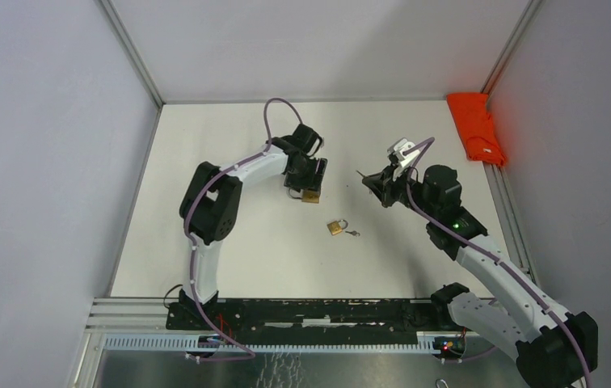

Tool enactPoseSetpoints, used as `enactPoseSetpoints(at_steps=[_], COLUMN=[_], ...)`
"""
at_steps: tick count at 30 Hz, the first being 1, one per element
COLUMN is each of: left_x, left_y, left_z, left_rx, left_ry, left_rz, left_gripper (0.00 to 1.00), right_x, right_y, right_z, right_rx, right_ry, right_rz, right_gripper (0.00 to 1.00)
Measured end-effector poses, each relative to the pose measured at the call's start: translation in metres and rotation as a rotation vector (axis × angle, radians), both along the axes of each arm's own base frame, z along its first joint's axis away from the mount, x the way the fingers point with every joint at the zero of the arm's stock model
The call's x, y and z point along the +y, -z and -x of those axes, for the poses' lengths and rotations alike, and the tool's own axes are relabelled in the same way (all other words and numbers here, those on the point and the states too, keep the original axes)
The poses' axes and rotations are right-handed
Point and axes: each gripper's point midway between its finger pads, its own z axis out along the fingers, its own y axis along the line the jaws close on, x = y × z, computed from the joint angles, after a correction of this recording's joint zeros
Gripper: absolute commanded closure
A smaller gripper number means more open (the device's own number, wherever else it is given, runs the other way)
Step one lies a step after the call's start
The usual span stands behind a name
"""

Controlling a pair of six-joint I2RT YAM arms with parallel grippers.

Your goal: Unlock with the key

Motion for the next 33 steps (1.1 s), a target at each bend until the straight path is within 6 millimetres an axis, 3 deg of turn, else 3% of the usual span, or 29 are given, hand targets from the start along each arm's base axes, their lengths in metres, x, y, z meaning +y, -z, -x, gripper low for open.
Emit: enactPoseSetpoints(at_steps=[5,11,16,33], left_x=[-0.007,-0.008,-0.004,0.0], left_y=[0.017,0.017,0.02,0.024], left_z=[0.013,0.015,0.013,0.004], left_rx=[0.012,-0.008,-0.015,-0.077], left_ry=[0.025,0.026,0.018,-0.005], left_rz=[-0.076,-0.114,-0.136,-0.191], left_gripper=[0.3,0.31,0.38,0.3], right_x=[0.0,0.001,0.002,0.012], right_y=[-0.004,-0.004,0.003,0.02], right_z=[0.001,0.005,0.007,0.019], right_rx=[-0.014,-0.018,0.0,0.055], right_ry=[-0.008,-0.023,-0.032,-0.095], right_rz=[-0.013,-0.027,-0.034,-0.078], right_gripper=[1.0,1.0,1.0,1.0])
